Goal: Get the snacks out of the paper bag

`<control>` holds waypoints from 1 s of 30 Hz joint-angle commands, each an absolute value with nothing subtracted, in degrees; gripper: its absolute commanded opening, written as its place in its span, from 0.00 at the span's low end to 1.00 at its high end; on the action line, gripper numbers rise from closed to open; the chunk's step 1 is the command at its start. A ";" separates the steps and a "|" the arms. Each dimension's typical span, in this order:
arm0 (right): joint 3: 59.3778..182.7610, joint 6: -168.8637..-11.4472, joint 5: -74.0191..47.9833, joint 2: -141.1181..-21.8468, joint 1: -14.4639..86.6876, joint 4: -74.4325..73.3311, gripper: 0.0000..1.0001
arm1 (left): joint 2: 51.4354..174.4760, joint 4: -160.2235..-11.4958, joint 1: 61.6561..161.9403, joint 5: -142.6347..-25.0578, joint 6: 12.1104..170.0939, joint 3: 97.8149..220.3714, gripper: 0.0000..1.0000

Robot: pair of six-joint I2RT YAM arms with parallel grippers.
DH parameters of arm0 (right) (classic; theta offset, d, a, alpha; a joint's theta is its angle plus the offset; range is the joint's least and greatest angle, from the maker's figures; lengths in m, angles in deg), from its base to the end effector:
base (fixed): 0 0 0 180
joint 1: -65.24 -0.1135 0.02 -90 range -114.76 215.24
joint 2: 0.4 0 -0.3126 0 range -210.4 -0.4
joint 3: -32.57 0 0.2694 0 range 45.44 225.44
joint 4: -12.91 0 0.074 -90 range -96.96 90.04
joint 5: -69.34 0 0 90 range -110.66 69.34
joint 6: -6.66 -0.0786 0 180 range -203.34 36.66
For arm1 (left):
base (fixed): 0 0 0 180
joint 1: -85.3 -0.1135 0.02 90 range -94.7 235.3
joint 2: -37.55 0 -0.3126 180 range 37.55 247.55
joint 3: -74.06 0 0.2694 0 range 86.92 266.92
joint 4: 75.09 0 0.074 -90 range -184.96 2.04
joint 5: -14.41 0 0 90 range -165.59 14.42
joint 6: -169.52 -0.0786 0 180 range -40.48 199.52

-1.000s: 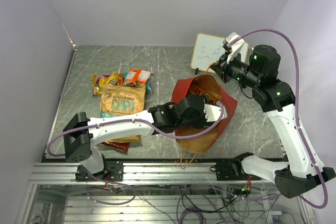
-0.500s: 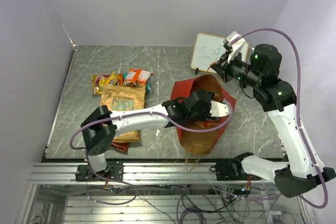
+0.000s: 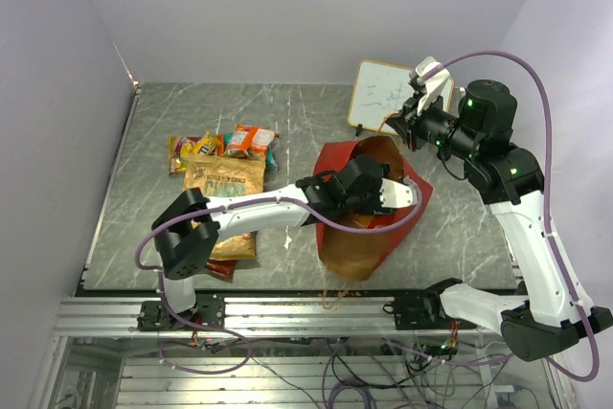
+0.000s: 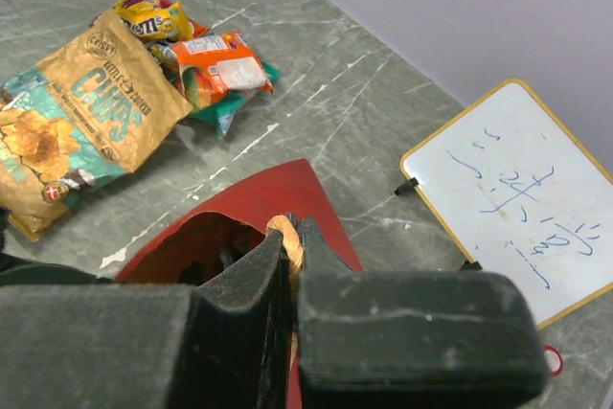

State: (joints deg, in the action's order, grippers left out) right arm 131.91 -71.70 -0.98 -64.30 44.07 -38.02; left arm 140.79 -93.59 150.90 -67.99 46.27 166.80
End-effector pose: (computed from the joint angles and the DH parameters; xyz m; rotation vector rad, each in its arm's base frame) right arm 0.2185 0.1130 0.5109 -0.7487 1.6880 0.4321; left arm 0.2116 -0.4413 0.2950 1.5248 1.4128 -0.2083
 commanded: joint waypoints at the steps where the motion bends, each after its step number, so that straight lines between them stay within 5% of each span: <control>1: 134.46 -71.70 -1.21 -63.60 44.06 -35.27 0.00 | 144.94 -93.50 150.18 -70.95 43.91 170.96 0.72; 9: 134.04 -72.09 -1.50 -62.85 44.06 -35.20 0.00 | 144.77 -94.03 150.16 -72.05 45.94 170.58 0.72; 17: 135.11 -72.52 -0.50 -63.73 44.06 -35.34 0.00 | 148.19 -89.61 150.17 -61.13 42.69 170.05 0.71; 30: 135.31 -72.64 -0.51 -64.04 44.06 -34.39 0.00 | 146.12 -93.46 150.46 -59.32 43.95 173.39 0.16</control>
